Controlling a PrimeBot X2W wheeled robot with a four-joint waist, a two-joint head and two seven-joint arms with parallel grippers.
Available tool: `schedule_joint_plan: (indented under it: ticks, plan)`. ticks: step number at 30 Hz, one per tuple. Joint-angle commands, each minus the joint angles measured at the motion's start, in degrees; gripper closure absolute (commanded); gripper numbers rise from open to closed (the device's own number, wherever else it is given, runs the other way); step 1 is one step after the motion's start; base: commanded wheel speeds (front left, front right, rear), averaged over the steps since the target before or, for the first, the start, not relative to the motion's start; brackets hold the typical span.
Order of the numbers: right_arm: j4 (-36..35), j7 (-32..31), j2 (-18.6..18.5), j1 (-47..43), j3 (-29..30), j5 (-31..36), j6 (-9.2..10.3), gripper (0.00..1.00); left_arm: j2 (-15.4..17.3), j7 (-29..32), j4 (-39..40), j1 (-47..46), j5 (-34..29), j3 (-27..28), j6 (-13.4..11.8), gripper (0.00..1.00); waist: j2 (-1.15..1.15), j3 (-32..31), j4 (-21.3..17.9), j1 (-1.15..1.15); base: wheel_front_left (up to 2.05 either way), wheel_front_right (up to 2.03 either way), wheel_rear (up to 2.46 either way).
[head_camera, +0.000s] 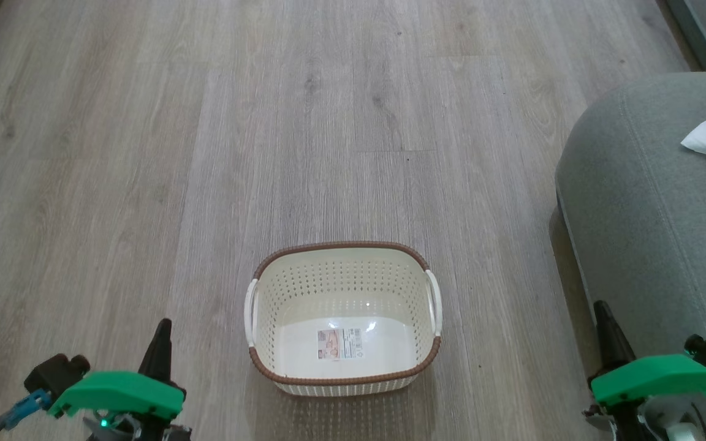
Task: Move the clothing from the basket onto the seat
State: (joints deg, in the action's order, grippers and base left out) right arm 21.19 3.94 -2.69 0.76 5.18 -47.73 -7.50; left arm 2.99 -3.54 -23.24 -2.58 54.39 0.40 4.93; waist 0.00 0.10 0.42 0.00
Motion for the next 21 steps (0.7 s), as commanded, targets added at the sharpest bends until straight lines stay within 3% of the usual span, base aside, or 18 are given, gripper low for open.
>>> schedule_joint_plan:
  ticks: [1,21]
  plan:
    - [-2.3,-0.4,-0.2,3.4,-0.3,-1.8,0.00,1.00,0.2,0.2,2.3,-3.0,1.5,1.6,0.6,1.00,0.00,0.0,0.0,0.00,0.00,0.00,0.00]
    - [-3.9,-3.8,-0.2,4.1,0.3,-16.1,0.00,1.00,0.1,3.5,4.6,-3.2,13.7,3.1,1.2,1.00,0.00,0.0,-0.1,0.00,0.00,0.00,0.00]
